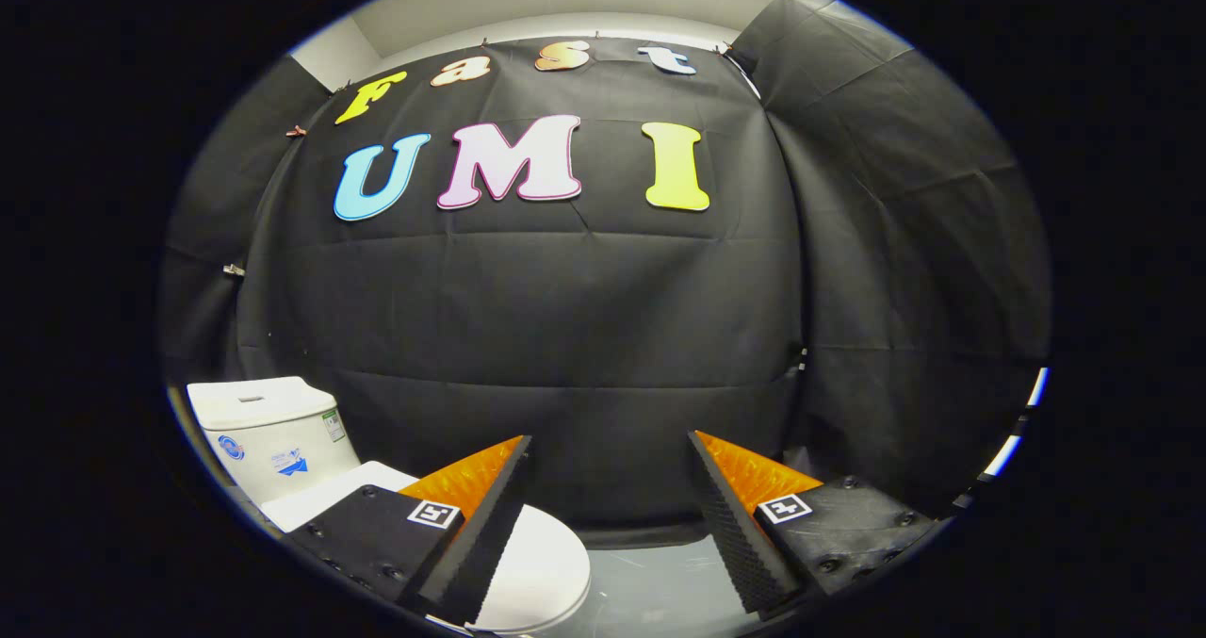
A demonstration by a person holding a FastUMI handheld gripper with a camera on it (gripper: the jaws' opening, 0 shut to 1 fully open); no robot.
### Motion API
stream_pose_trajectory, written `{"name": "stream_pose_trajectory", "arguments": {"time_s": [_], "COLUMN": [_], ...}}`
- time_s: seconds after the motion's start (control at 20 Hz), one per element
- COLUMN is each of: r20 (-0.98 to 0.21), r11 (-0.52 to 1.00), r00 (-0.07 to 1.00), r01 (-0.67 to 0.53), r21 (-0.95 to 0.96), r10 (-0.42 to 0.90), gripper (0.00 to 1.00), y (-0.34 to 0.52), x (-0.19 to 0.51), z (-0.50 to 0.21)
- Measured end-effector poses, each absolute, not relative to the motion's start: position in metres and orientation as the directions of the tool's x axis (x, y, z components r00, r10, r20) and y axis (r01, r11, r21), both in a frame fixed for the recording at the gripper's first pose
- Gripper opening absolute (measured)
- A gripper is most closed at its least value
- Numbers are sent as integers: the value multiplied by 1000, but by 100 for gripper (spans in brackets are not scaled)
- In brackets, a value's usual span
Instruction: Open the toilet lid.
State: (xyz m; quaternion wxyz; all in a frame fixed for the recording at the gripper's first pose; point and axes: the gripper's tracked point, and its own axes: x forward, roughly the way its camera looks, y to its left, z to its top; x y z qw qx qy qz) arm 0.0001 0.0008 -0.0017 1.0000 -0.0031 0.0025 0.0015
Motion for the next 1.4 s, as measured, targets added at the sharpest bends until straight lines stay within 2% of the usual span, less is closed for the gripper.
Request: {"name": "stream_pose_trajectory", "arguments": {"time_s": [0.6,0.85,1.4], "r20": [-47,-62,-259], "r11": [1000,1000,989], "r00": [999,998,965], "r01": [6,7,82], "r21": [-8,24,127], "r10": [-6,-6,-47], "gripper": [99,99,99], "y": [1,10,16], "x": [-8,-32,-89], "z": [2,8,-96]}}
